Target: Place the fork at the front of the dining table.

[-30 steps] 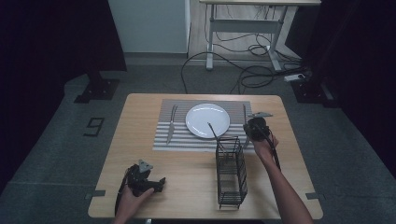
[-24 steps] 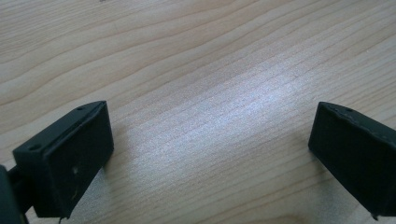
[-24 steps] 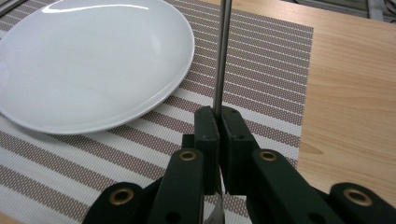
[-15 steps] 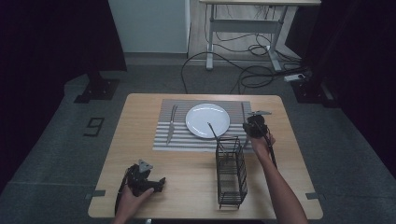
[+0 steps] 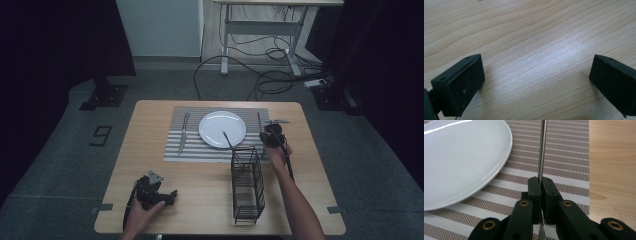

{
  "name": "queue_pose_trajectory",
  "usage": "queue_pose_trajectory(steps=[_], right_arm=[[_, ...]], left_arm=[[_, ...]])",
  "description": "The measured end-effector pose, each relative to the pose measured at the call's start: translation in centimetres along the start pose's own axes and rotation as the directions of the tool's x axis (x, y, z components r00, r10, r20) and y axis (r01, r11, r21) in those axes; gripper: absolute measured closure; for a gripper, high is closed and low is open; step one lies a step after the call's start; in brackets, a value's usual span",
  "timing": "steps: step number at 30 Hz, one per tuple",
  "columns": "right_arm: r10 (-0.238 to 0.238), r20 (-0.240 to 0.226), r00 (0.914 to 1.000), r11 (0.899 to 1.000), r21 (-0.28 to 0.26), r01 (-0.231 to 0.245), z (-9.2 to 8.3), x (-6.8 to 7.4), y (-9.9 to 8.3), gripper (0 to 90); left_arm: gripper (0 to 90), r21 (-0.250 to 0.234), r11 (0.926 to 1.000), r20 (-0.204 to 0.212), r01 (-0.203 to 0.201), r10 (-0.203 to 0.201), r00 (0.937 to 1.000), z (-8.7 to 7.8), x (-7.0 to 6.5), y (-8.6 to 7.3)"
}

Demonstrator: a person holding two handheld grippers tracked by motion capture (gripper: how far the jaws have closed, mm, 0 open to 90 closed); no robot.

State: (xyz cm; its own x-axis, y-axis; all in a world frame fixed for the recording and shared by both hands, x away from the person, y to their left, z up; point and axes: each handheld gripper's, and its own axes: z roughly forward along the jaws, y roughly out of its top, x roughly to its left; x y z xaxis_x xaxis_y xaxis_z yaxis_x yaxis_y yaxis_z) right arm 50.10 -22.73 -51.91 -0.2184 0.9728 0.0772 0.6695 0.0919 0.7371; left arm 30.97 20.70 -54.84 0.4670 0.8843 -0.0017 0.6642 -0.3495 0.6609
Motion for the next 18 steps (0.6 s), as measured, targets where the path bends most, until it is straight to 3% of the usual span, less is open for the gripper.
queue_pose_trajectory(steps=[4,18], right_arm=[[-0.004,0.013,0.9999,1.000,0.025,0.004,0.7,0.1,-0.4,86.4],[0.029,0.041,0.9988,0.999,0.031,-0.030,2.1,-0.1,-0.7,86.8]], left_arm=[[0.0,0.000,1.0000,0.000,0.000,0.000,1.0000,0.0,0.0,0.0],[0.0,0.000,1.0000,0.001,-0.001,0.001,1.0000,0.0,0.0,0.0]])
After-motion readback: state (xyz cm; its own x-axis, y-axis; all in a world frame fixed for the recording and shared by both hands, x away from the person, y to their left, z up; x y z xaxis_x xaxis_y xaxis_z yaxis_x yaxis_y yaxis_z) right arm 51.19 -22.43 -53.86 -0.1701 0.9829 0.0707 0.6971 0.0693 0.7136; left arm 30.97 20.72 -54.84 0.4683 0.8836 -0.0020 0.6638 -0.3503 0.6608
